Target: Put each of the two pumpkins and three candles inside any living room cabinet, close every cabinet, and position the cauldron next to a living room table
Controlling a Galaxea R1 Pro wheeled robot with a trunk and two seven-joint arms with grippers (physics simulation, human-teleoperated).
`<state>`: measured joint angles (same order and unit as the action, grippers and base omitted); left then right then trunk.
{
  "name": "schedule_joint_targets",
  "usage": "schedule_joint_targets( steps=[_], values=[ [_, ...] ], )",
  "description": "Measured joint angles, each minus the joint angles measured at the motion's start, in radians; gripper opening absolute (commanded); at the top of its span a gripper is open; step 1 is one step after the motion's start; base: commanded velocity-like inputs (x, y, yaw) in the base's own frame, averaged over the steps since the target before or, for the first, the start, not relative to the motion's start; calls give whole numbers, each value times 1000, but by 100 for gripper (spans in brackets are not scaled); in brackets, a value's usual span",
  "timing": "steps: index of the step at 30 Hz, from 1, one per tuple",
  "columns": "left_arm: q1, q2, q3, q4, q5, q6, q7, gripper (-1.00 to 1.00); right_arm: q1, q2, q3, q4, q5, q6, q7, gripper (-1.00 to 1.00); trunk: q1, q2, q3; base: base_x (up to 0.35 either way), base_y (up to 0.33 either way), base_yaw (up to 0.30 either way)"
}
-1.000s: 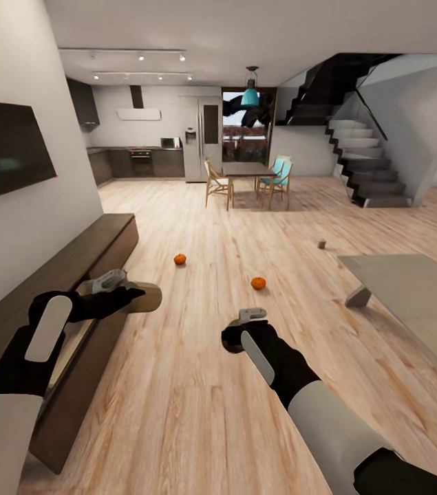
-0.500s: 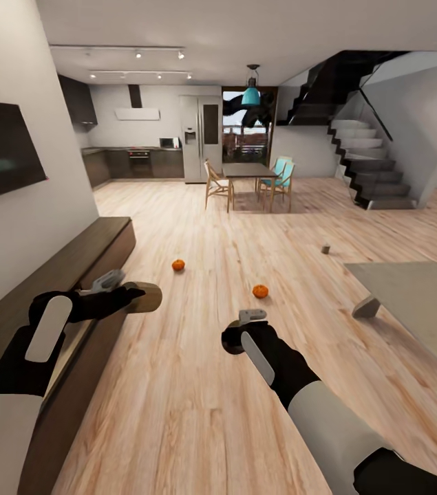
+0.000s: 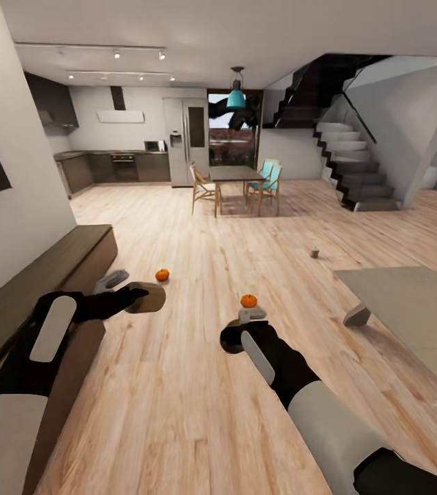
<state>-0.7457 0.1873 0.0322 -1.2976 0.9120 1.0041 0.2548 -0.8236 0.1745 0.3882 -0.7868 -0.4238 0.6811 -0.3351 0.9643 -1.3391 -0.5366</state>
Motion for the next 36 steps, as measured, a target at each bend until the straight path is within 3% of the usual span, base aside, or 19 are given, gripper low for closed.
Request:
schedule_joint_targets(
  steps=[27, 36],
  values=[
    [0, 0, 0, 0, 0, 0, 0, -100, 0, 0, 0, 1, -11, 0, 0, -100, 0, 0, 34, 334, -125, -204],
    [0, 0, -1, 0, -1, 0, 0, -100, 0, 0, 0, 5, -11, 0, 0, -100, 0, 0, 37, 334, -125, -26]
  ],
)
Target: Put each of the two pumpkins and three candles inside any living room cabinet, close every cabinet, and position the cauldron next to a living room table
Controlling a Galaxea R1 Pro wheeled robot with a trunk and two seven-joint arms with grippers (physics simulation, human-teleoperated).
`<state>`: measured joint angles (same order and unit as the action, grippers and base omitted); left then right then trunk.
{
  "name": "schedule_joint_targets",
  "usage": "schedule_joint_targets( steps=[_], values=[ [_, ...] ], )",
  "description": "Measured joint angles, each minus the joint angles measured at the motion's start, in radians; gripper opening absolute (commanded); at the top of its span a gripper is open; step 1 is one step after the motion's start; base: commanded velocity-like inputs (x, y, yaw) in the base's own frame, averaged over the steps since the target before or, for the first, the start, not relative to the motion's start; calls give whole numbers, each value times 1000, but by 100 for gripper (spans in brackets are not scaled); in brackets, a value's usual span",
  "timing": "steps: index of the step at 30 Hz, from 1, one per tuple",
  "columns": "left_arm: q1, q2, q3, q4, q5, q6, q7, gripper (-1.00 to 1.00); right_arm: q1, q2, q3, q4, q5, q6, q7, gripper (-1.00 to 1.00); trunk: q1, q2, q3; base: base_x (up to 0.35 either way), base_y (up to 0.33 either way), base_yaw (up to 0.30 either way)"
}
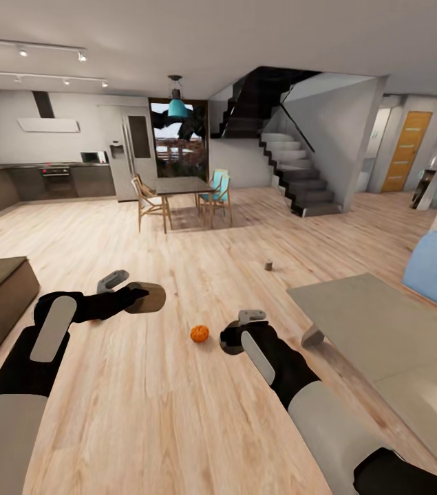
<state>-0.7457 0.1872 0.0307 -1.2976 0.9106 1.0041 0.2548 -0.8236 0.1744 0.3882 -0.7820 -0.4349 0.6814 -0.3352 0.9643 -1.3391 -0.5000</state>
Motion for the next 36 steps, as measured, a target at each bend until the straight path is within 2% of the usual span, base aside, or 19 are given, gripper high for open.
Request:
schedule_joint_targets(
  steps=[9, 18, 36],
  values=[
    [0, 0, 0, 0, 0, 0, 0, -100, 0, 0, 1, -8, 1, 0, 0, -100, 0, 0, 0, 334, -125, 6],
    [0, 0, 0, 1, 1, 0, 0, -100, 0, 0, 3, -11, 2, 2, -1, -100, 0, 0, 0, 307, -98, 252],
    [0, 0, 1, 12, 2, -2, 0, -100, 0, 0, 3, -6, 2, 0, -3, -100, 0, 0, 0, 16, -3, 285]
  ],
)
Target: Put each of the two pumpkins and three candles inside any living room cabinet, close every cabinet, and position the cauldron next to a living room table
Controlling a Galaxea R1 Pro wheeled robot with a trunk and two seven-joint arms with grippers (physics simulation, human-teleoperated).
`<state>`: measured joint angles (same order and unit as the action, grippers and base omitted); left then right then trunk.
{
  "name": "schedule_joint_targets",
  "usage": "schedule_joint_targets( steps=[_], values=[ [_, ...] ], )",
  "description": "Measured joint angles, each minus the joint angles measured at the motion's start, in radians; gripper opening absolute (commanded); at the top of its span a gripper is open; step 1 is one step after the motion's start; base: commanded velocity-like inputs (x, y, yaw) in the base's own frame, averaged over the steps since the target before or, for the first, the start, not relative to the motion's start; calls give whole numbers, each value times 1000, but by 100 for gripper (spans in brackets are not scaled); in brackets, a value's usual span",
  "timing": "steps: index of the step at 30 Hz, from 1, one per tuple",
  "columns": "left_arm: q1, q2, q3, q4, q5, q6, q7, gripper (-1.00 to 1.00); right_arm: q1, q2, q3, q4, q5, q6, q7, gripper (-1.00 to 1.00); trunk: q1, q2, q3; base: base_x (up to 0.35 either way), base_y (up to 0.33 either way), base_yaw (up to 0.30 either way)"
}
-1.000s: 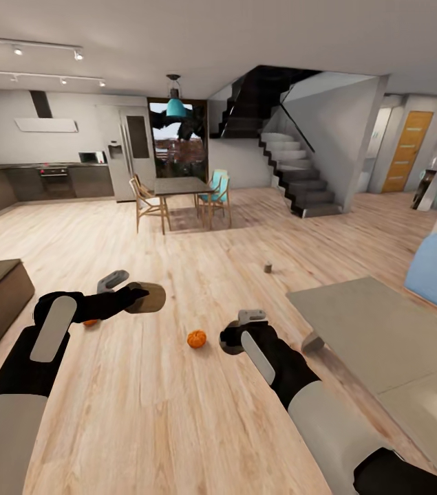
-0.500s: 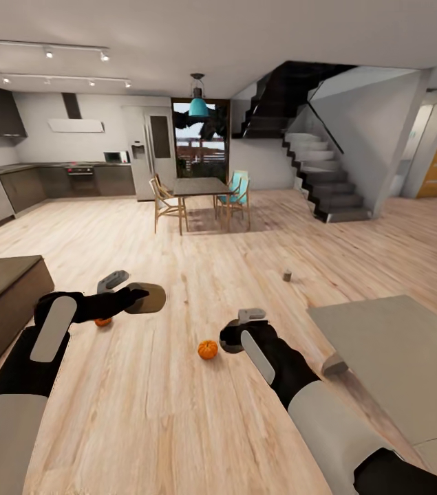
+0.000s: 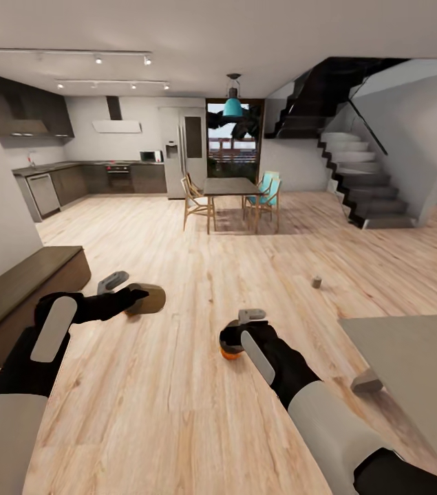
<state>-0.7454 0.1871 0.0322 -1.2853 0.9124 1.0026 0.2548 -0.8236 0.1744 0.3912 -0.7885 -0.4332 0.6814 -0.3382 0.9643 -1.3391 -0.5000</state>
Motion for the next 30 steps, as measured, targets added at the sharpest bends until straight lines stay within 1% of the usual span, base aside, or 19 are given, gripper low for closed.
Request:
schedule_joint_targets(
  steps=[7, 13, 15, 23, 30],
  values=[
    [0, 0, 0, -1, -1, 0, 0, -100, 0, 0, 0, 2, -1, 0, -1, -100, 0, 0, 0, 0, -17, 286],
    [0, 0, 0, -1, 1, 0, 0, -100, 0, 0, 0, 2, 1, 0, -1, -100, 0, 0, 0, 30, -140, 285],
    [0, -1, 0, -2, 6, -2, -1, -100, 0, 0, 0, 2, 0, 0, -1, -100, 0, 0, 0, 180, -218, 285],
    [0, 3, 1, 1, 2, -4, -5, -100, 0, 0, 1, 2, 1, 0, -4, -100, 0, 0, 0, 231, -237, 285],
    [0, 2, 2, 1, 2, -5, -5, -100, 1, 0, 2, 2, 0, 0, -5, -100, 0, 0, 0, 237, -240, 285]
  ],
)
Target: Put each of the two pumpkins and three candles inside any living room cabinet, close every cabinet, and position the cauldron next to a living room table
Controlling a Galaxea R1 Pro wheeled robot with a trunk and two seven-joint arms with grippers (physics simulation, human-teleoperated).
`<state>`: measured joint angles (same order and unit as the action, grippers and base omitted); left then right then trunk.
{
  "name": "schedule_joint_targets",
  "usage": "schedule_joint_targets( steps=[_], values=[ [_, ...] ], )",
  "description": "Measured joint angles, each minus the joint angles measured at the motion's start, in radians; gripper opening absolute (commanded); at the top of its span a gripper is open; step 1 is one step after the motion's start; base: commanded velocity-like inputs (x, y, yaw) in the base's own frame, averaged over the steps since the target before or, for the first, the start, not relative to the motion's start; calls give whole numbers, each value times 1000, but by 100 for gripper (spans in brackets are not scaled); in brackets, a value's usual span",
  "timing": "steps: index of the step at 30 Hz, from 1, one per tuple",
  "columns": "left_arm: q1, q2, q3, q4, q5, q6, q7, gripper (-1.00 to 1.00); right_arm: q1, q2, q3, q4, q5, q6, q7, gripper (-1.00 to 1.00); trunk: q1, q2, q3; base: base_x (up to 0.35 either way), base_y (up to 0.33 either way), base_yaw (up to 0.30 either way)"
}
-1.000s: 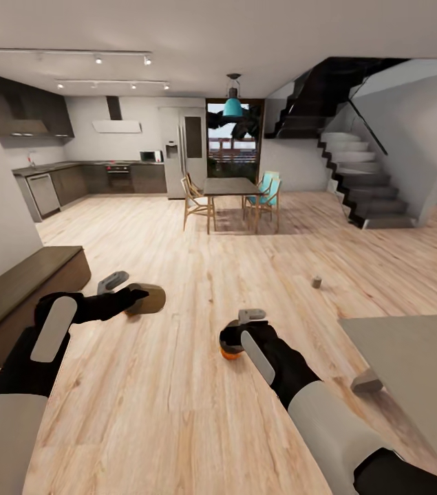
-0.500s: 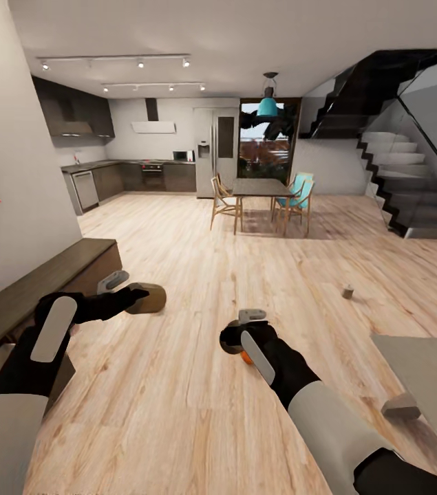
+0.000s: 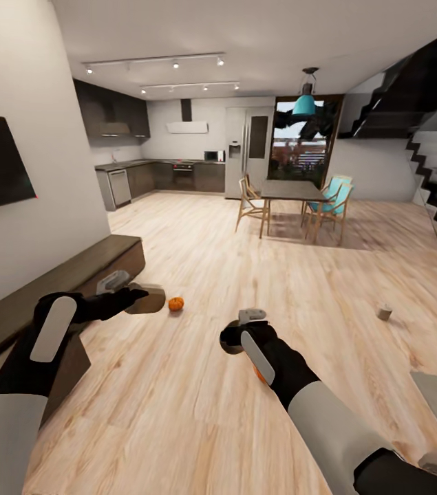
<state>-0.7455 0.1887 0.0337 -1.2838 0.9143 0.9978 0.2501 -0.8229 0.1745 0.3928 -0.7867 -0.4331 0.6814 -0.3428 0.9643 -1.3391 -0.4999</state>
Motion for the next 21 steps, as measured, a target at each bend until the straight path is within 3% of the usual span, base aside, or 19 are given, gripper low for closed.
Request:
schedule_joint_targets(
  steps=[7, 21],
  values=[
    [0, 0, 0, 0, 4, -1, 0, -100, -1, 0, 0, 0, 1, 0, 0, -100, 0, 0, 0, 216, -207, 285],
    [0, 0, 0, 0, 0, 1, 2, -100, -1, 0, 0, 1, 0, 0, 0, -100, 0, 0, 0, 12, -9, 285]
  ],
)
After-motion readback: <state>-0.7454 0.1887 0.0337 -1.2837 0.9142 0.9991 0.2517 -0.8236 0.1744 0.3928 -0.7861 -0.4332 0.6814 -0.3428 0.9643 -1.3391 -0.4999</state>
